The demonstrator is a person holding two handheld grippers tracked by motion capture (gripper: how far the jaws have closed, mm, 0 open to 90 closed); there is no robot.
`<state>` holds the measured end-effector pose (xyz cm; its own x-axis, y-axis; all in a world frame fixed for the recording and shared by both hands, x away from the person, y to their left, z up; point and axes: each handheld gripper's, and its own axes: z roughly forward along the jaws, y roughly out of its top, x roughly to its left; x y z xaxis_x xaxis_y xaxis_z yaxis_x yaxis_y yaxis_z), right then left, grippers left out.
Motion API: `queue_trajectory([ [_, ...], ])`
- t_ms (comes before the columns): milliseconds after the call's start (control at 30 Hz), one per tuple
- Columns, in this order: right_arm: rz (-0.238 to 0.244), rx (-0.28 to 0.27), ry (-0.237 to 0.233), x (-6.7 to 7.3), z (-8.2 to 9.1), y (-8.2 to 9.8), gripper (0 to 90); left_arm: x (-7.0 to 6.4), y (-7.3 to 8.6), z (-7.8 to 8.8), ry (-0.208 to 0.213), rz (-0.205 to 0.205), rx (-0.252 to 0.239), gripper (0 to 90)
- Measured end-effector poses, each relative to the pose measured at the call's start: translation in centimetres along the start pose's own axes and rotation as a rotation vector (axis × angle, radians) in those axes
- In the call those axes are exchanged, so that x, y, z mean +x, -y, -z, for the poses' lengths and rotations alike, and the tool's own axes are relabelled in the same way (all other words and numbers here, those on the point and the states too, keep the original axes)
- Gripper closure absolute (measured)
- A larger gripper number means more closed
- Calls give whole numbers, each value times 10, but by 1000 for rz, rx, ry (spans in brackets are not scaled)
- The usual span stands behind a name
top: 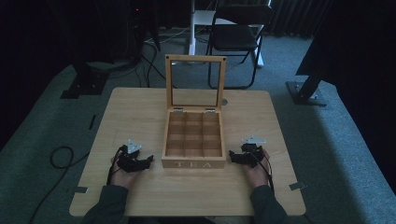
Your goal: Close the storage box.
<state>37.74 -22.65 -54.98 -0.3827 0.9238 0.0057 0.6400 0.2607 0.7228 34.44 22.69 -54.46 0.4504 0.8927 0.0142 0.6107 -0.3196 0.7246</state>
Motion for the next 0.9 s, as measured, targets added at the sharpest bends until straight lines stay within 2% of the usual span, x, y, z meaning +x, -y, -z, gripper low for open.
queue_trajectory([
  [233,0,-5,-2,0,0,0,154,1,0,0,4,-4,4,294],
  [367,7,-3,-9,0,1,0,133,3,-2,2,3,7,15,343],
  [500,26,1,-29,1,1,0,129,3,-3,2,0,6,23,344],
  [900,24,-1,-26,1,1,1,135,4,-2,1,-3,7,14,344],
])
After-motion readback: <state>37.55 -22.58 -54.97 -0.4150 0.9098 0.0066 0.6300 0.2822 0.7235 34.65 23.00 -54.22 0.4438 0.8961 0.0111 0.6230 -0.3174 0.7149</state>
